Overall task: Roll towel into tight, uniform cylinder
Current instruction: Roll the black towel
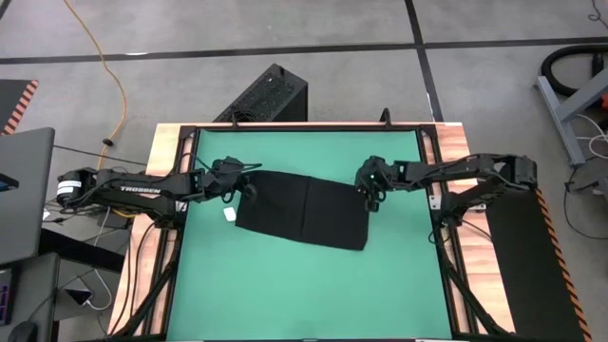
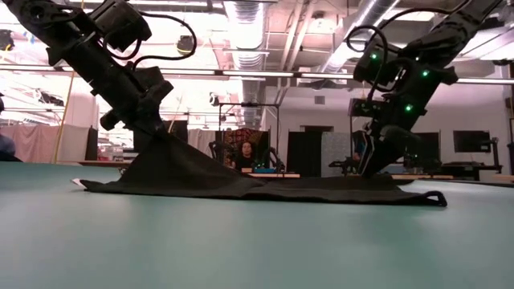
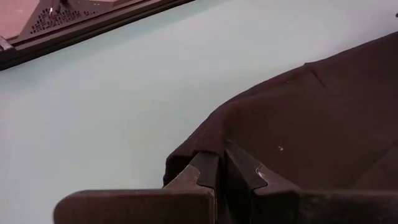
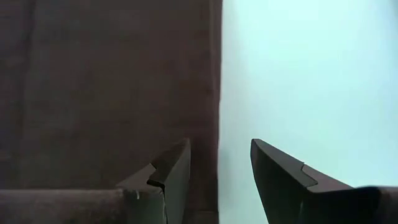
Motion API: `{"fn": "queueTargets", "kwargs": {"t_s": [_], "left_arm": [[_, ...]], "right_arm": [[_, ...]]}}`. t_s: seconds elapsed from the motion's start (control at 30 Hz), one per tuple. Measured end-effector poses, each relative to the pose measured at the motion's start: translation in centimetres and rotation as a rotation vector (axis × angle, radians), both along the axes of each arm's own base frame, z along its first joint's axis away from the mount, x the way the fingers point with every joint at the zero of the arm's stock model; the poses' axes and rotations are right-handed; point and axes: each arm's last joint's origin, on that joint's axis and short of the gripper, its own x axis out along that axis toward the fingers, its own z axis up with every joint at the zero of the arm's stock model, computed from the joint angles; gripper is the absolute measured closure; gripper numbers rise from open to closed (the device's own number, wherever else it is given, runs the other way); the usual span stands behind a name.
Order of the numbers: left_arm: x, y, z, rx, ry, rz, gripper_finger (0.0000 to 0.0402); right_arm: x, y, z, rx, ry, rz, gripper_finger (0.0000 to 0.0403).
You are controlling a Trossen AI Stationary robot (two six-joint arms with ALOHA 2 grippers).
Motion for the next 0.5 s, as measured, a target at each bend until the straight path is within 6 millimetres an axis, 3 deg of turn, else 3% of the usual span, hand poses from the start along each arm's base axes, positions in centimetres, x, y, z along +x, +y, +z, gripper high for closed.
{"fn": "queueTargets", "kwargs": {"t_s": [0.3,0.5], "left_arm": [[0.0,0.0,0.0,0.0,0.0,0.0,0.0401],[0.0,0.0,0.0,0.002,0.002,-0.001,0.0401]], "right_arm": [[-0.2,-0.6,0.0,0.013,-0.002,-0.001,0.0215],[-0.1,-0.9,-1.8,0.027,0.064,0.008,0.0231]]}}
